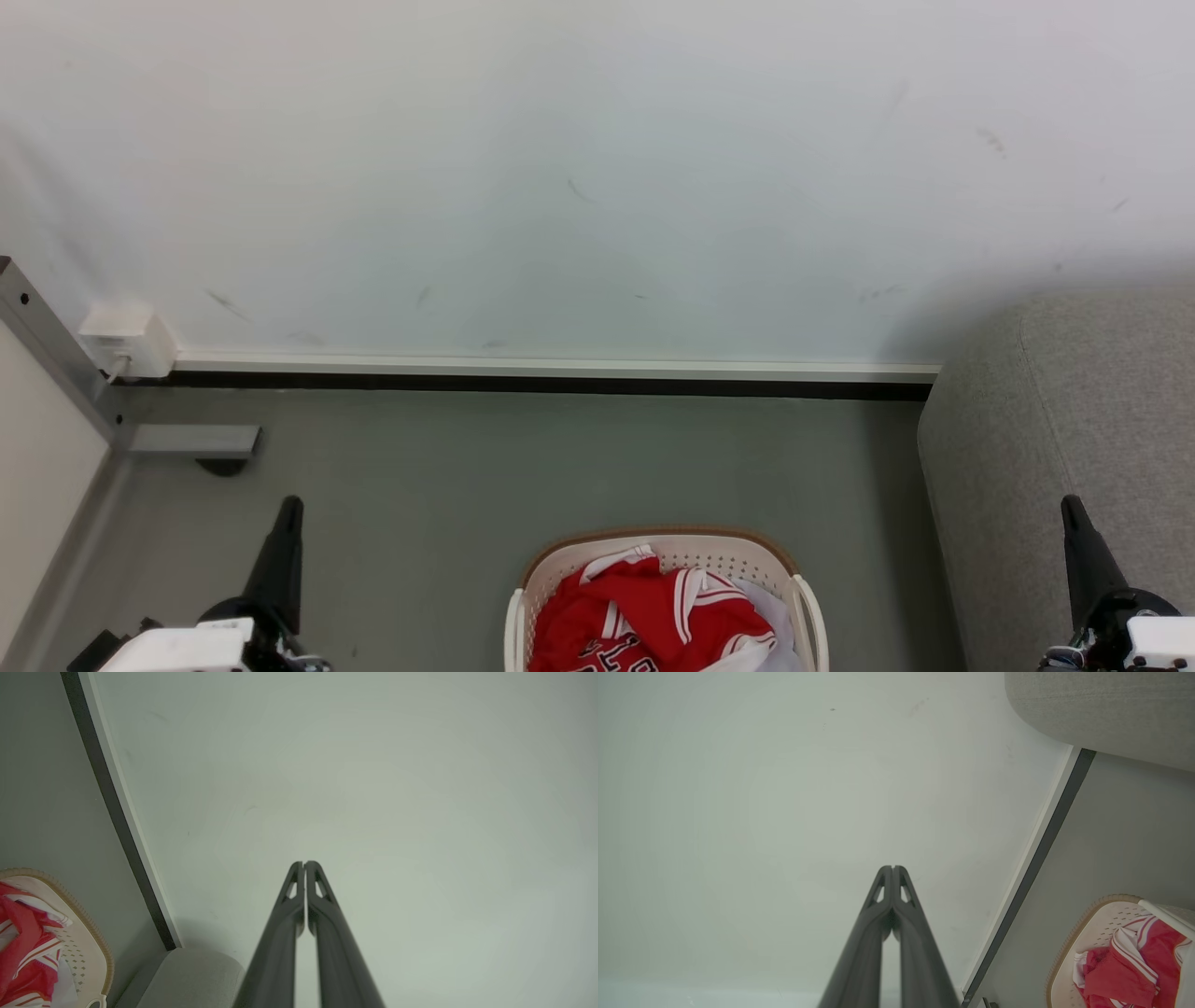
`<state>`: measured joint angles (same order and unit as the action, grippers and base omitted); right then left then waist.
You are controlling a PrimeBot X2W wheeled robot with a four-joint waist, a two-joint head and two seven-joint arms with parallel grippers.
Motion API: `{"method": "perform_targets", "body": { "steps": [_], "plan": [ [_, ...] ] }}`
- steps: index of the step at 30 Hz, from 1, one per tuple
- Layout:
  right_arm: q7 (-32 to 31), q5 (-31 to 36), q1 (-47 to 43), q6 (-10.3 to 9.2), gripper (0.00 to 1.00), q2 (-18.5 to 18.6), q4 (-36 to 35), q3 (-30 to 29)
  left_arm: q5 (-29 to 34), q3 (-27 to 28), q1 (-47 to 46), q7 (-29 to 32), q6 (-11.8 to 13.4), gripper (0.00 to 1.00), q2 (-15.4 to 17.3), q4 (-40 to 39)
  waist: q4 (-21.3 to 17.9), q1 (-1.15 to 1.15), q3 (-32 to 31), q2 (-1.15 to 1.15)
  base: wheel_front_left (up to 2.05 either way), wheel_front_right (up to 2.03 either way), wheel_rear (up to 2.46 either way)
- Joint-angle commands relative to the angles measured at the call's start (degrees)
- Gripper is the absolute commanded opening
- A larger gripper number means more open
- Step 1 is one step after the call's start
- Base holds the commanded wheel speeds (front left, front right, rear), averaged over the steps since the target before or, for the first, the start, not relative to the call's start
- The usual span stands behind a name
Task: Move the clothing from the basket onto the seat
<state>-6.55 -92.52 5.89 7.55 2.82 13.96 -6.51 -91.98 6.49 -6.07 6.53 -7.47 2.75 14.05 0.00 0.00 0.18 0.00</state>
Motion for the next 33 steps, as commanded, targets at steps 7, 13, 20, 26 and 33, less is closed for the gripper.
{"method": "perform_targets", "body": {
  "steps": [7, 13, 20, 26, 33],
  "plan": [
    [-0.1, 0.3, 0.7, -0.15, 0.00, 0.1, 0.2, -0.1, -0.8, 0.1, -0.4, 0.2, -0.1, 0.00, 0.3, 0.0, 0.0, 0.00, 0.0, 0.00, 0.00, 0.00, 0.00],
    [0.0, 0.0, -0.1, 0.01, 1.00, 0.0, 0.2, 0.0, 0.0, 0.0, 0.1, 0.0, 0.0, 1.00, 0.0, 0.2, 0.0, 0.00, 0.0, 0.00, 0.00, 0.00, 0.00],
    [1.4, 0.2, -0.6, 0.01, 1.00, -0.3, -0.3, 1.7, 0.3, -0.4, 0.9, -1.5, 0.0, 1.00, -0.2, 0.1, 0.0, 0.00, 0.0, 0.00, 0.00, 0.00, 0.00],
    [3.2, 2.6, -0.4, 0.00, 1.00, 0.2, -2.0, 3.9, 2.5, -1.0, 1.2, -3.2, 0.0, 1.00, -0.1, -1.6, -0.1, 0.00, -0.2, 0.00, 0.00, 0.00, 0.00],
    [5.1, 7.0, -0.4, -0.01, 1.00, 0.5, -3.2, 5.2, 9.3, -0.6, 1.7, -5.1, 0.0, 1.00, 0.0, -3.5, -0.1, 0.00, -0.5, 0.00, 0.00, 0.00, 0.00]
  ]
}}
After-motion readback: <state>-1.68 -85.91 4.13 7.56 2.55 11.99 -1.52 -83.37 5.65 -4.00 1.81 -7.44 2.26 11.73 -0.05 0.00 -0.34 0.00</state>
